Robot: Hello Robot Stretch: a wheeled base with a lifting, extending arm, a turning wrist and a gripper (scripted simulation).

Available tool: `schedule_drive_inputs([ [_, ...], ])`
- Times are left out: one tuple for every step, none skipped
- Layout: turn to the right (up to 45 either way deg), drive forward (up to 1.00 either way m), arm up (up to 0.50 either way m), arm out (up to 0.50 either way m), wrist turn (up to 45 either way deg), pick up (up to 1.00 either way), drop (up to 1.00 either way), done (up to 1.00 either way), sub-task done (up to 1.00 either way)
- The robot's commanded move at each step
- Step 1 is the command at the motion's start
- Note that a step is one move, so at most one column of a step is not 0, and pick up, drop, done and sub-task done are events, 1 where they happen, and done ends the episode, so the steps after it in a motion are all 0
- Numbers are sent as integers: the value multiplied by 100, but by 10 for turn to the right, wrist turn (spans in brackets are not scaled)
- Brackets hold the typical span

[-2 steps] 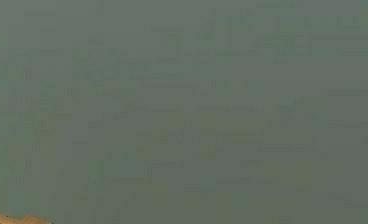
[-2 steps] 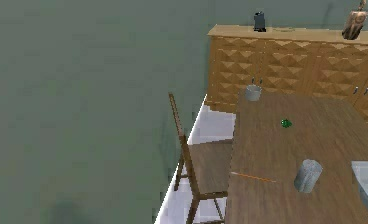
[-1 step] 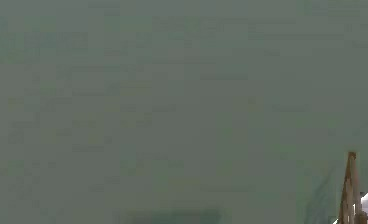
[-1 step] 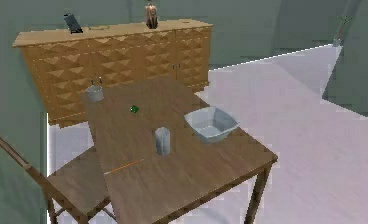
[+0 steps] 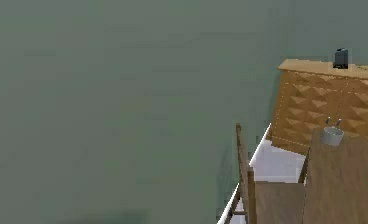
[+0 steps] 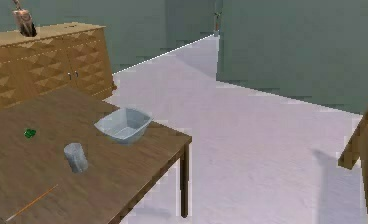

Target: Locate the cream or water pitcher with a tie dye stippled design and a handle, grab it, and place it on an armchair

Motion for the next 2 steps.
schedule_drive_inputs([
  [0, 10, 0, 0, 0, 0, 0, 0, 0],
  [-210, 0, 0, 0, 0, 0, 0, 0, 0],
])
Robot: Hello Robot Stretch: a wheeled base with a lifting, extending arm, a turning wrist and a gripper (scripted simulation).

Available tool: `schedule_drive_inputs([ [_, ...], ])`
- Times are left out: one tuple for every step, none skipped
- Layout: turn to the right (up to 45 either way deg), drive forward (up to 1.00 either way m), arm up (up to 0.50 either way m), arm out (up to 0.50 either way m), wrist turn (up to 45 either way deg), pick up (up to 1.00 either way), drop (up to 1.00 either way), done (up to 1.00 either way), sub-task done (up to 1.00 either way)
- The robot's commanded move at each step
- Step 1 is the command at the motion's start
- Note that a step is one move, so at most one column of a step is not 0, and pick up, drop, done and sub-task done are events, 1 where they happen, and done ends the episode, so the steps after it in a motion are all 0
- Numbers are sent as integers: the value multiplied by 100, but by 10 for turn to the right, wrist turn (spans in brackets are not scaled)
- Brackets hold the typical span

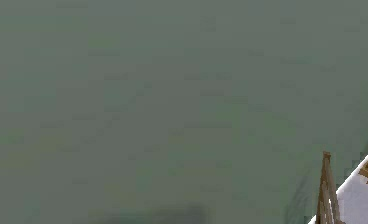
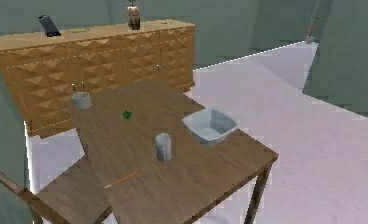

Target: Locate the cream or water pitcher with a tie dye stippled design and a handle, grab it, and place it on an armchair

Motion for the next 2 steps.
schedule_drive_inputs([
  [0, 0, 50, 0, 0, 0, 0, 0, 0],
  [0, 0, 36, 0, 0, 0, 0, 0, 0],
])
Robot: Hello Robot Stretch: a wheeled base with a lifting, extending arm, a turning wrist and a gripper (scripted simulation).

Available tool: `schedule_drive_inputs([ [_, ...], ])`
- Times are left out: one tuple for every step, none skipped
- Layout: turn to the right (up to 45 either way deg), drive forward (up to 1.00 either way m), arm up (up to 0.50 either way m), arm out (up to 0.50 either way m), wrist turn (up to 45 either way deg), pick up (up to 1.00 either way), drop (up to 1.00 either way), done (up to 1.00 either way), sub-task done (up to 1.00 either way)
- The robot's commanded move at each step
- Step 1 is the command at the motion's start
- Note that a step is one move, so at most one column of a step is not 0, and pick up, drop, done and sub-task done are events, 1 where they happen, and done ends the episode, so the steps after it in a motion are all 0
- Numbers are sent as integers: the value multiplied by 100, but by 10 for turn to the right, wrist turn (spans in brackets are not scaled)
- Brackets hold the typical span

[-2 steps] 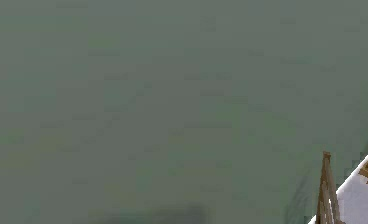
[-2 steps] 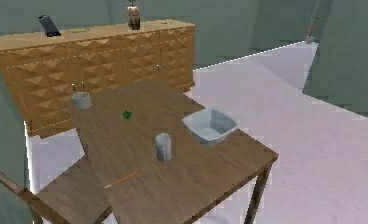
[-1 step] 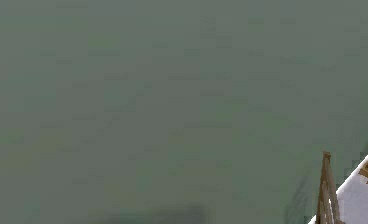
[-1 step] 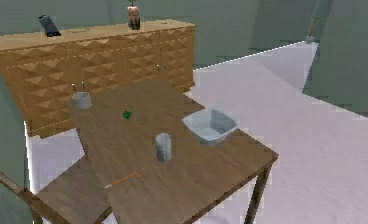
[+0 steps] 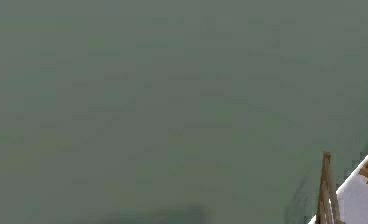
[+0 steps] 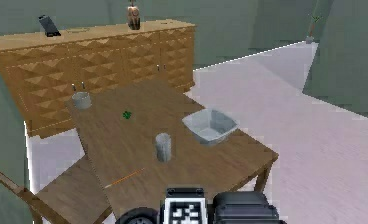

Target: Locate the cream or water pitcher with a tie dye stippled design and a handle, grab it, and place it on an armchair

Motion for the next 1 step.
schedule_drive_inputs([
  [0, 0, 0, 38, 0, 0, 0, 0, 0],
])
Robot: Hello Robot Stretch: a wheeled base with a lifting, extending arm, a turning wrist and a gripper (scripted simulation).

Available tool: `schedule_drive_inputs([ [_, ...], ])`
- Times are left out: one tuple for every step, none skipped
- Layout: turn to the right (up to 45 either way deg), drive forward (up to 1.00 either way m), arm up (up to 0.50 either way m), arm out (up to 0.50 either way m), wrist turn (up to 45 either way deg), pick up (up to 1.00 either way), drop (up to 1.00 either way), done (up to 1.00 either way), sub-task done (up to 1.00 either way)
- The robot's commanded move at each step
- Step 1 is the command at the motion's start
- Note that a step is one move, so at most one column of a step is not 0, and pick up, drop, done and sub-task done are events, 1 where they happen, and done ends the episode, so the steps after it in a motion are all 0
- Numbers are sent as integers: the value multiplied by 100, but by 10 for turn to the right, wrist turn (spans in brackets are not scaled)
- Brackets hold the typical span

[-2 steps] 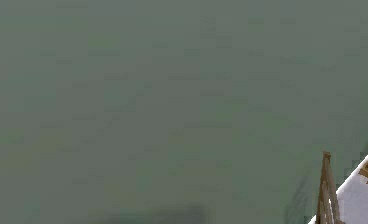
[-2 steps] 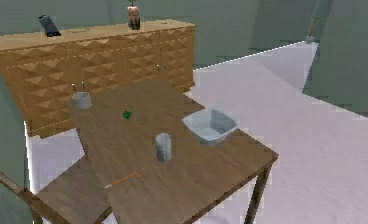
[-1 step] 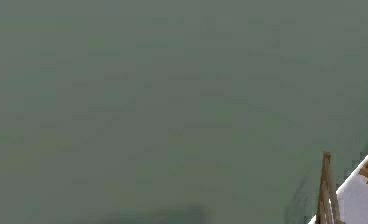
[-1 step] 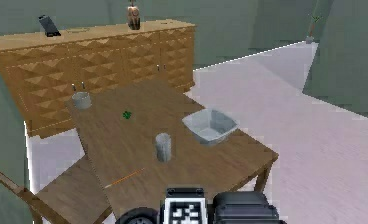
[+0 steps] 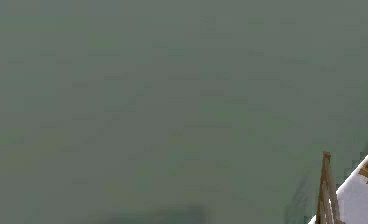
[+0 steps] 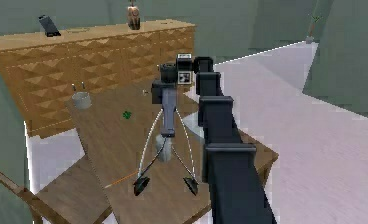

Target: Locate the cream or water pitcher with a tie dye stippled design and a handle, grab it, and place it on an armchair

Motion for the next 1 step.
schedule_drive_inputs([
  [0, 0, 0, 0, 450, 0, 0, 0, 0],
])
